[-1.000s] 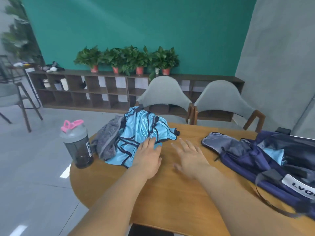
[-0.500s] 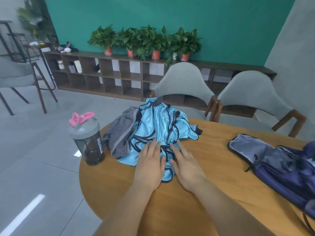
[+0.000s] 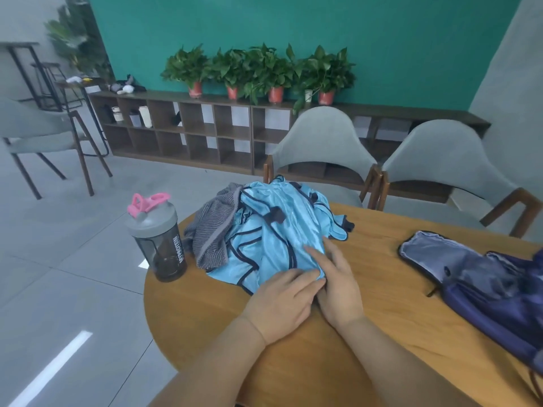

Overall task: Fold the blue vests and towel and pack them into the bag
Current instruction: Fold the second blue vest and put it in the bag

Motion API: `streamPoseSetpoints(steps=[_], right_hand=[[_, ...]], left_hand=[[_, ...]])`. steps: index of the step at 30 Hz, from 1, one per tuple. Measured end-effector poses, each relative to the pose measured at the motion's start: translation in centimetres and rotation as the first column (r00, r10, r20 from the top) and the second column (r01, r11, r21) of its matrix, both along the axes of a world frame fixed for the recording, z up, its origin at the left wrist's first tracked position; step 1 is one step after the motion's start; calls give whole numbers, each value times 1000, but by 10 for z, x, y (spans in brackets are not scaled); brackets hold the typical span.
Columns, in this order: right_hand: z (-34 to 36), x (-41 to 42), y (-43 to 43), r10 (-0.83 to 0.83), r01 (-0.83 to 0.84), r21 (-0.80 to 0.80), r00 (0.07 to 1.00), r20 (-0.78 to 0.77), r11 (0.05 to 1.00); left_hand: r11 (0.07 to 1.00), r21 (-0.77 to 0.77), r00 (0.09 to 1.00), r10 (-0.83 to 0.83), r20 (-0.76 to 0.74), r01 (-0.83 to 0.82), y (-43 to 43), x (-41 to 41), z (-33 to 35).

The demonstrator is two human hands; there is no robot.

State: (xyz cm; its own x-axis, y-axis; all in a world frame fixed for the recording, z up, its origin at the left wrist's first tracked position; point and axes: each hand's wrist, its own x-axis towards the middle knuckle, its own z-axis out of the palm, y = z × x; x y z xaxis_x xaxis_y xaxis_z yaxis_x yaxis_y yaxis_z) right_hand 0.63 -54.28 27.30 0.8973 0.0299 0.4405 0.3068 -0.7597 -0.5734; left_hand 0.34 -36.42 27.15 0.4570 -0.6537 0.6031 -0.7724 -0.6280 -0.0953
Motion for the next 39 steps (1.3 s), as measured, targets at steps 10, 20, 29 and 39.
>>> streamPoseSetpoints(steps=[10, 20, 29, 39], right_hand=[[59, -23, -22, -139, 50, 467, 977, 160, 883], [38, -62, -121, -187, 182, -272, 982, 7, 945], [9, -75, -175, -484, 200, -628, 814, -320, 752], [6, -30, -233, -473, 181, -601, 799, -371, 778]], left_hand=[[885, -175, 876, 365, -316, -432, -29, -1, 50], [887, -260, 820, 194, -539, -381, -94, -14, 61], [998, -56, 784, -35, -619, 0, -169, -49, 28], [990, 109, 802, -11, -597, 94, -186, -23, 8]])
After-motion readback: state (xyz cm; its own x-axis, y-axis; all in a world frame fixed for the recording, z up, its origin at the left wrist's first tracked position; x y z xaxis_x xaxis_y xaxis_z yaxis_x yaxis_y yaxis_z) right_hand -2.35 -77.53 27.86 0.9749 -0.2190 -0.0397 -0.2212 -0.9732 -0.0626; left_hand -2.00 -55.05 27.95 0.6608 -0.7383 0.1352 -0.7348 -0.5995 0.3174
